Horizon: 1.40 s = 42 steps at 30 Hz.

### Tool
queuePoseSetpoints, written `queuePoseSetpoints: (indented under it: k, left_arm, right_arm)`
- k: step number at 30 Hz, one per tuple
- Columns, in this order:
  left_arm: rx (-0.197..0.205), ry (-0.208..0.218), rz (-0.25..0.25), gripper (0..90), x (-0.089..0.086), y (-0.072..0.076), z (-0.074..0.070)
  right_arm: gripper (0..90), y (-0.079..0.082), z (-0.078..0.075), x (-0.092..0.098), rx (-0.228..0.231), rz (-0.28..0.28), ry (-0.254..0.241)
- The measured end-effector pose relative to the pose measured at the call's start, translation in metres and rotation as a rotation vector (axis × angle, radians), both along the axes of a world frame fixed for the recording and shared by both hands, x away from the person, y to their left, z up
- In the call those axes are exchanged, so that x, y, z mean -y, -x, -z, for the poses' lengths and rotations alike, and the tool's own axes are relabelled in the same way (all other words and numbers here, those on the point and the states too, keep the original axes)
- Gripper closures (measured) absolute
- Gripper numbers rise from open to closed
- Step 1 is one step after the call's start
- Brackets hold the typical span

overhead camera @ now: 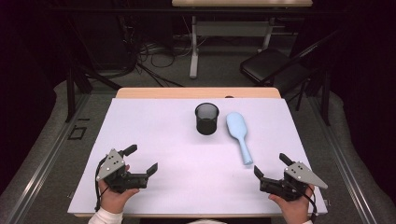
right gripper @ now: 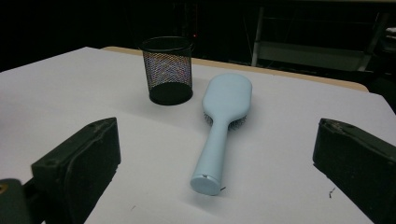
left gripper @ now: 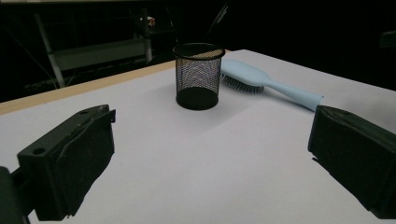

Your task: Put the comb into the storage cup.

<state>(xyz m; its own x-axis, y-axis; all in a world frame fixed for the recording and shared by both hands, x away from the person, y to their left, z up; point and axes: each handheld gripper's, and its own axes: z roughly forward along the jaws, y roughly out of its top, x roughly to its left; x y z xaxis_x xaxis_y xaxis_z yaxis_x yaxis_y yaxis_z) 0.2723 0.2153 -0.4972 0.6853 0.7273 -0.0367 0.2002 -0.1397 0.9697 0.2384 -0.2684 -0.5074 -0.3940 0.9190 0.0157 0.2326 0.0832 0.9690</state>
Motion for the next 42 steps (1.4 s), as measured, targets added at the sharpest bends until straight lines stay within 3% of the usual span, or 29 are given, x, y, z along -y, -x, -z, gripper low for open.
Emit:
queuePoseSetpoints:
  k: [11, 20, 25, 42]
  left_arm:
    - [-0.022, 0.003, 0.01, 0.4, 0.001, -0.004, 0.004]
    - [-0.056, 0.001, 0.002, 0.4, -0.003, -0.005, 0.009]
    - [-0.062, 0.018, -0.004, 0.4, -0.005, -0.003, 0.009]
    - [-0.092, 0.0, -0.006, 0.4, -0.002, 0.003, 0.01]
  right_arm:
    - [2.7, -0.006, 0.004, 0.002, -0.078, 0.011, -0.024]
    - [4.0, -0.015, 0.008, -0.003, -0.115, 0.021, 0.016]
    - [7.9, -0.02, 0.011, -0.006, -0.169, 0.041, 0.037]
    - [12.1, -0.025, 0.013, -0.013, -0.212, 0.02, 0.072]
